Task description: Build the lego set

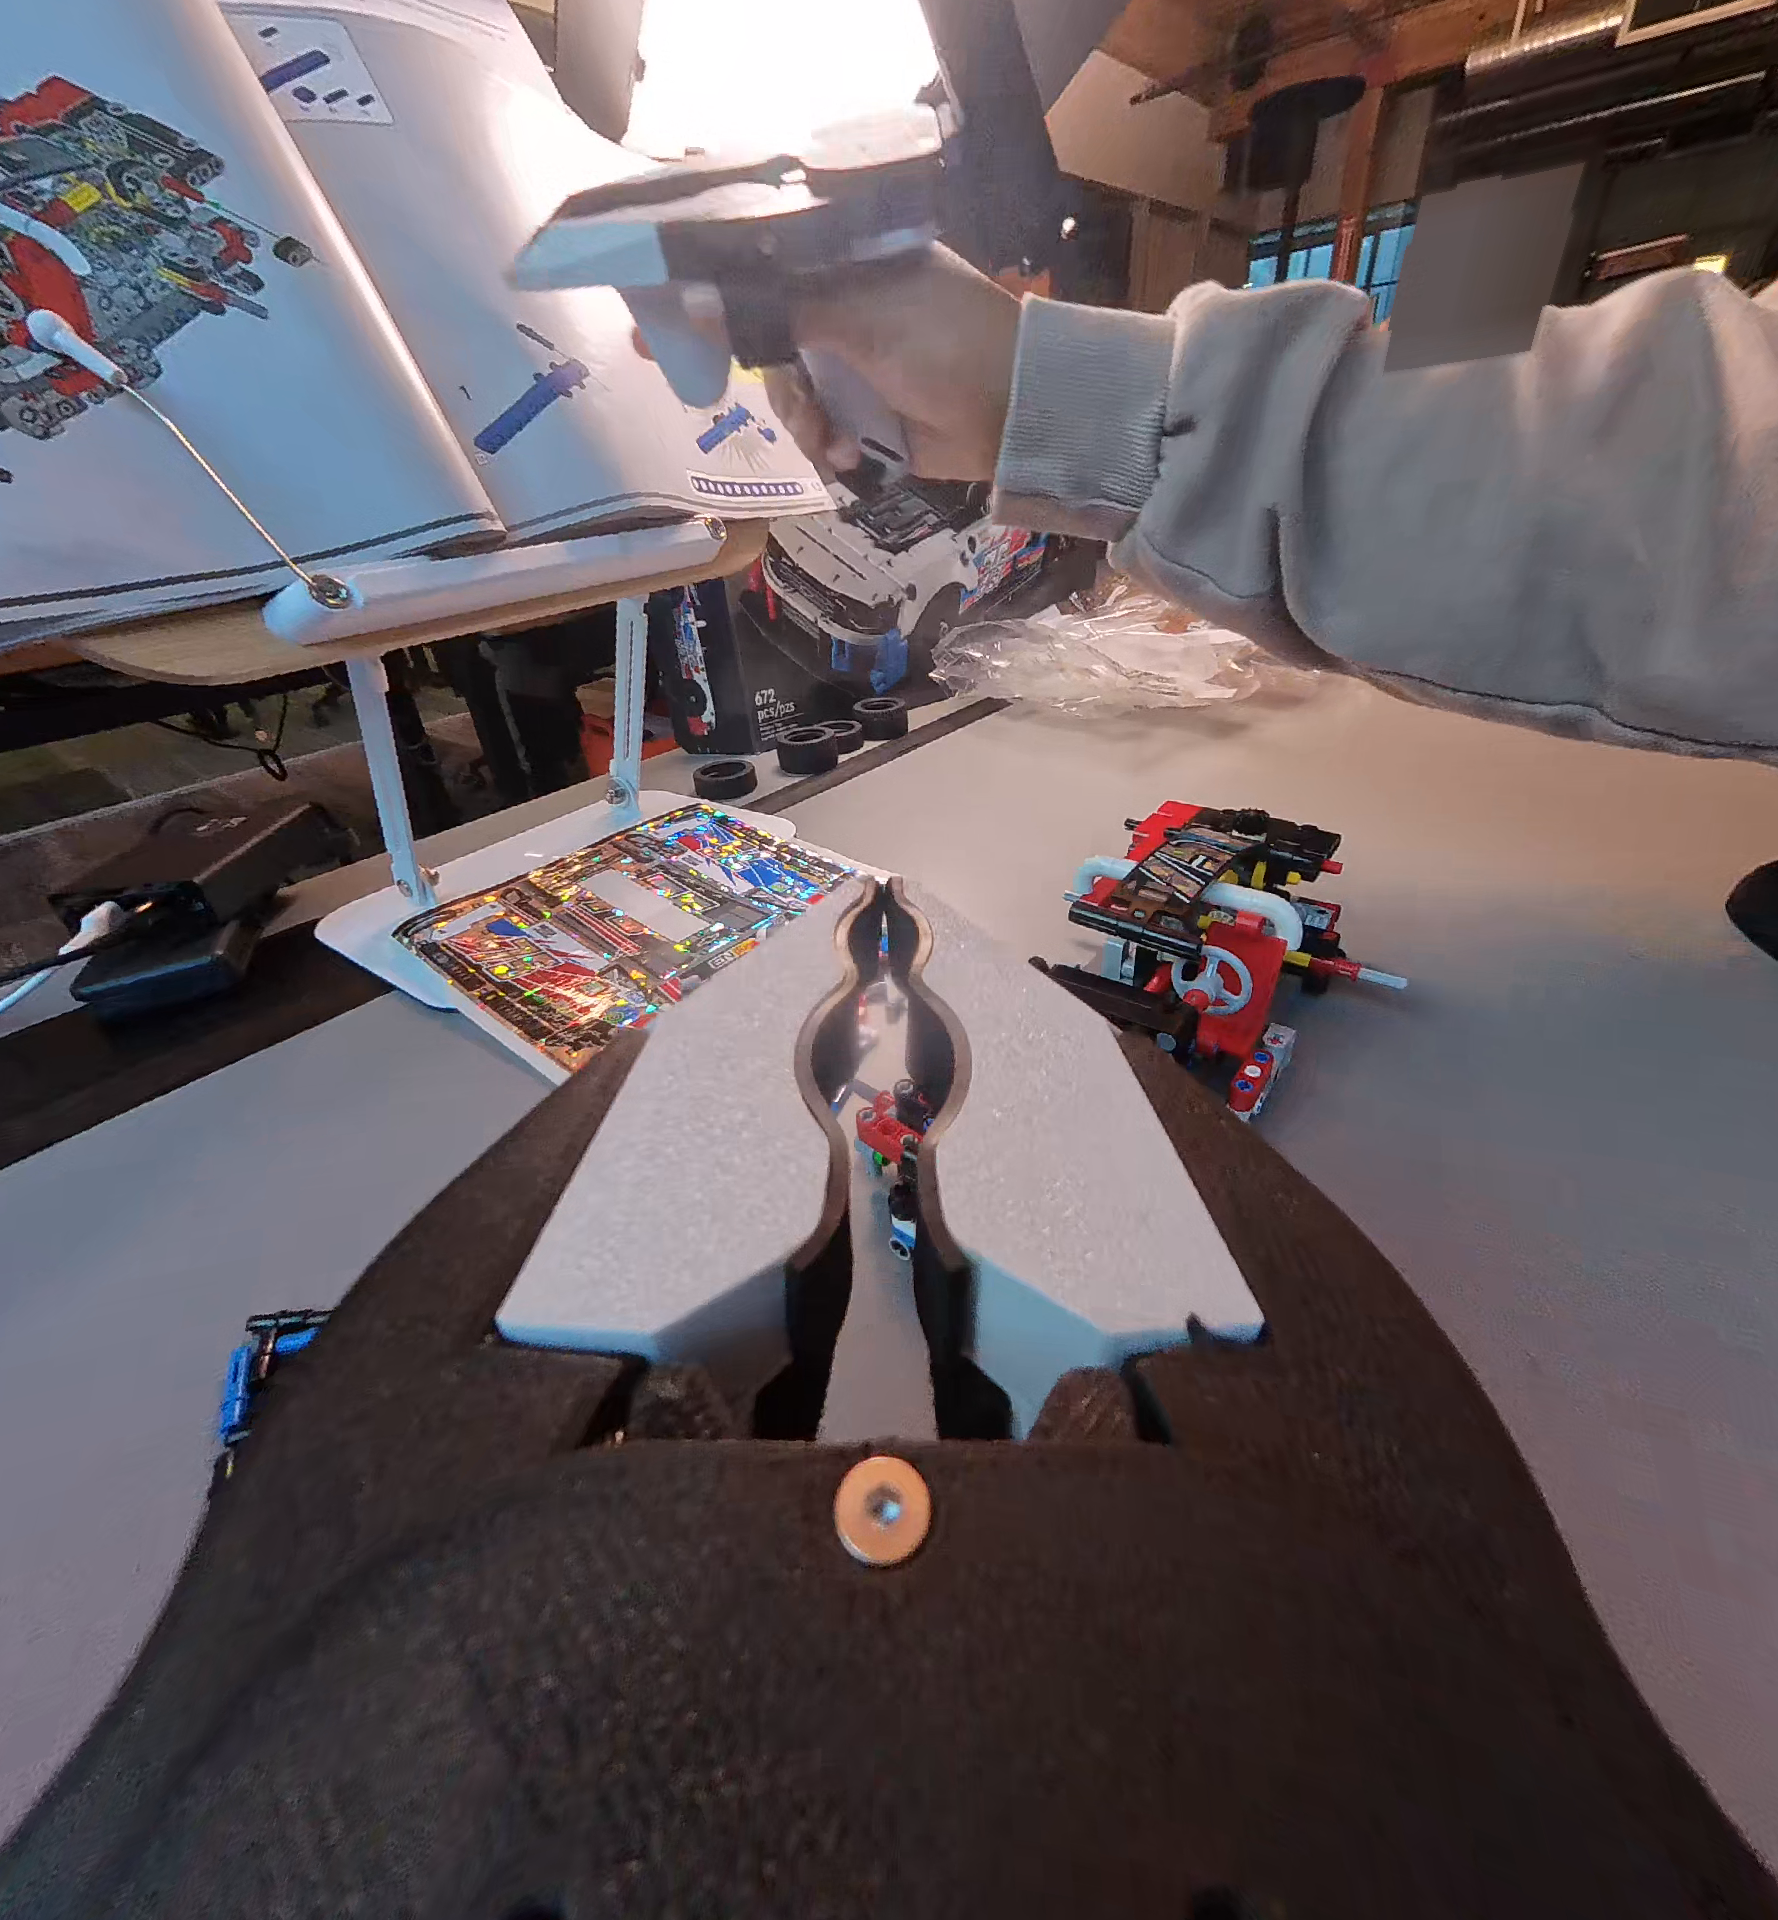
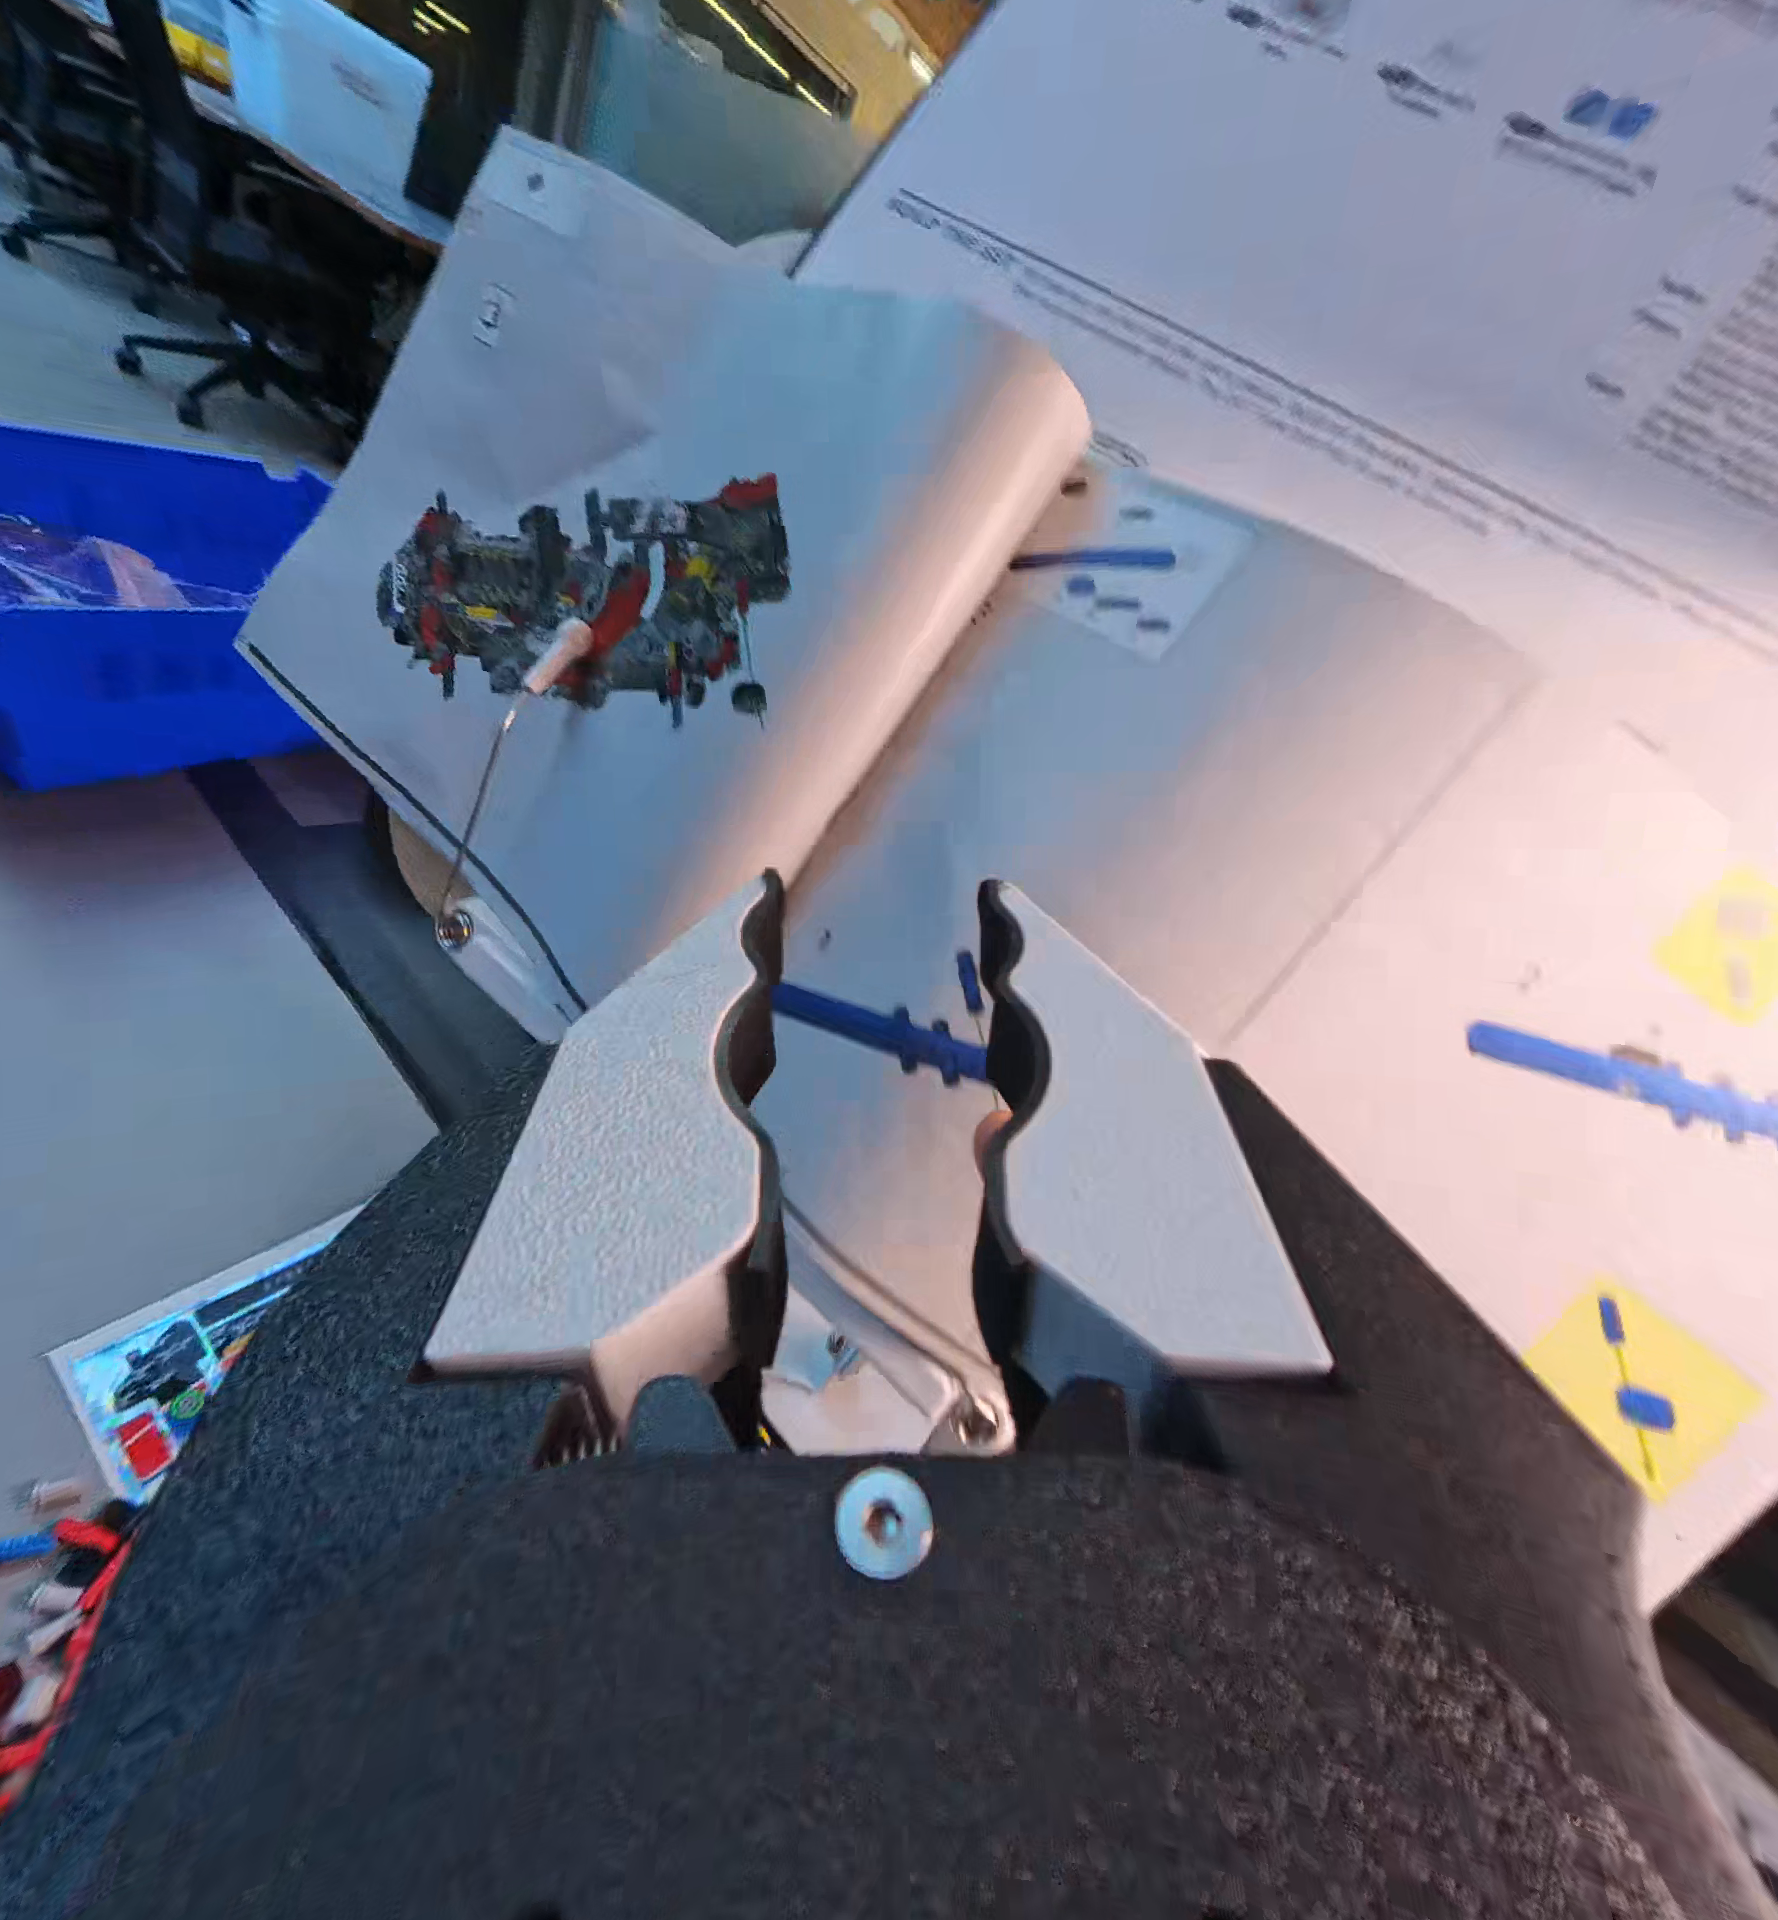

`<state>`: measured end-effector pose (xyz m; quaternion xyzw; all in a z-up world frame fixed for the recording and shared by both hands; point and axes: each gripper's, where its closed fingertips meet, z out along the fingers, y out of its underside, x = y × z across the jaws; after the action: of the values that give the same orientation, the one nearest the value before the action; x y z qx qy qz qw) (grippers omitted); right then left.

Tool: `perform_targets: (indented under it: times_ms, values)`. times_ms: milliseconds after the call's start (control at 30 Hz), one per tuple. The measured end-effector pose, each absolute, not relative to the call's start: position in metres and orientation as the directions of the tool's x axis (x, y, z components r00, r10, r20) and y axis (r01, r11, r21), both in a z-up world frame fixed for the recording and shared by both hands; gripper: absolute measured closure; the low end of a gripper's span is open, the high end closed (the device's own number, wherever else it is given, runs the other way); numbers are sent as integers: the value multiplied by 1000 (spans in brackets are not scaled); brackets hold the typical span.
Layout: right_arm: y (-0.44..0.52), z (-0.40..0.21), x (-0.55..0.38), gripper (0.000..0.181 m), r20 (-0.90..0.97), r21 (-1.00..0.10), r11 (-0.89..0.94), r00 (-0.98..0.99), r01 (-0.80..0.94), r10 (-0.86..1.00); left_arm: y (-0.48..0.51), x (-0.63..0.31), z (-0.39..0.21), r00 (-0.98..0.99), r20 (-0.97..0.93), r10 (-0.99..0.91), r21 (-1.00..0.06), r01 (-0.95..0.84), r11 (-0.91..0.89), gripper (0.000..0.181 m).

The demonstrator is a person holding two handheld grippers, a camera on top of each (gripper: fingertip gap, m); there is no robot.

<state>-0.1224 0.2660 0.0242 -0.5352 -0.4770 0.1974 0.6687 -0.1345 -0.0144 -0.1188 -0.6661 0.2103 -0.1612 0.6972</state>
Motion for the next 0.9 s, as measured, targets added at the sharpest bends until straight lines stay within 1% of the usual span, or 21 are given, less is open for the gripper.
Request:
perform_targets:
  times_ms: [67, 100, 133, 200, 267, 333, 433, 500, 567, 667, 733, 900]
  values:
    - [266, 34, -148, 170, 461, -887, 376, 477, 268, 748, -14, -133, -121, 856, -78, -512, -997, -59, 54, 181]
    - [272, 37, -158, 178, 470, -882, 372, 502, 289, 726, -14, -133, -122, 854, -76, -514, -997, -59, 50, 181]
    - [277, 37, -168, 180, 474, -880, 360, 515, 310, 714, -14, -133, -123, 853, -74, -516, -997, -59, 46, 181]
    - [283, 33, -186, 181, 479, -875, 338, 524, 346, 704, -14, -132, -124, 851, -75, -520, -997, -62, 41, 181]
    - [288, 35, -194, 181, 538, -841, 366, 542, 399, 646, -15, -131, -125, 847, -79, -525, -997, -70, 37, 181]
    - [289, 35, -198, 181, 551, -832, 364, 555, 418, 623, -14, -130, -126, 845, -84, -528, -996, -76, 36, 181]
    - [284, 33, -205, 181, 656, -754, 454, 502, 474, 564, -13, -127, -130, 836, -80, -542, -997, -80, 25, 181]
    - [278, 28, -210, 181, 750, -661, 538, 434, 524, 500, -13, -124, -134, 830, -77, -553, -996, -83, 15, 181]
    - [277, 25, -214, 181, 819, -573, 580, 388, 579, 422, -12, -122, -136, 825, -78, -559, -996, -89, 7, 181]
    - [275, 16, -222, 181, 815, -576, 569, 358, 587, 456, -12, -121, -139, 824, -85, -559, -995, -102, 1, 181]
    - [277, 16, -222, 181, 831, -552, 566, 348, 612, 433, -12, -121, -140, 826, -93, -555, -994, -112, 0, 181]
    - [275, 11, -226, 181, 895, -435, 592, 254, 679, 366, -10, -119, -143, 823, -92, -561, -993, -118, -11, 181]
